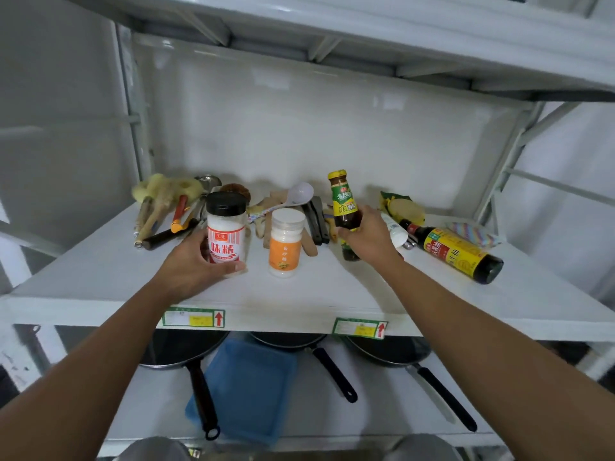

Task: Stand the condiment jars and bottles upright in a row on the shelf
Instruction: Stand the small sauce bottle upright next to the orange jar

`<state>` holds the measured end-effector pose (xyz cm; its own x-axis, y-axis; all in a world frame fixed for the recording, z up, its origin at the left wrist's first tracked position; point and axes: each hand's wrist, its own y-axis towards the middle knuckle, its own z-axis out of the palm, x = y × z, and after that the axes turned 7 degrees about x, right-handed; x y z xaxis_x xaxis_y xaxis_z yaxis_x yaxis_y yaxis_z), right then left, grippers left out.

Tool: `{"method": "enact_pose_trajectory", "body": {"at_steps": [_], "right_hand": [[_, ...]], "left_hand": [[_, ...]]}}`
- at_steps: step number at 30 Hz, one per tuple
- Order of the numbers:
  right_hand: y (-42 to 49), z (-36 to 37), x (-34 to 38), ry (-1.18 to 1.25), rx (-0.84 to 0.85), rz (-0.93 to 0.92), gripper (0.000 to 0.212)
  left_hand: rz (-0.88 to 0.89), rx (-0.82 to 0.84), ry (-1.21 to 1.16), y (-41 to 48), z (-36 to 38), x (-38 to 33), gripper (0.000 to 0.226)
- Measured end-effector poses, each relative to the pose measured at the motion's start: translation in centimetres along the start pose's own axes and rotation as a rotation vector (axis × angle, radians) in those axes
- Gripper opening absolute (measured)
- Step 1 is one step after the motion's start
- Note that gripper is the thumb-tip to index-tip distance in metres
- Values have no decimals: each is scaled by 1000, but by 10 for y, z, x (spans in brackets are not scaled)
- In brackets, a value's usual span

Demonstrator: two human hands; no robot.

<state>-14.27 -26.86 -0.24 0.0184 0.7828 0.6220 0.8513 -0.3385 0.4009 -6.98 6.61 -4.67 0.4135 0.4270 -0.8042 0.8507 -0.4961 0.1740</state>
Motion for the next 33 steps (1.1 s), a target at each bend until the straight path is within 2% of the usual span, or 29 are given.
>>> {"method": "enact_pose_trajectory", "body": {"at_steps": [3,9,17,24,28,33], "right_hand": [[-30,0,10,180,-36,33,34],[-60,21,18,364,-79,12,56],[-69,36,20,389,-117,-8,67],[-72,21,-2,321,31,70,74],[-74,19,-10,256,50,100,65],[-78,20,-8,208,84,86,69]], "left_hand": [[0,-3,25,-3,1,-4,84],[-12,-9,23,-6,0,0,90],[-8,-22,45,-3,-4,3,90],[-10,-25,68,3,-4,7,87],[-5,-29,78,2,-2,3,84],[-11,-27,72,-3,-1,-1,75]]}}
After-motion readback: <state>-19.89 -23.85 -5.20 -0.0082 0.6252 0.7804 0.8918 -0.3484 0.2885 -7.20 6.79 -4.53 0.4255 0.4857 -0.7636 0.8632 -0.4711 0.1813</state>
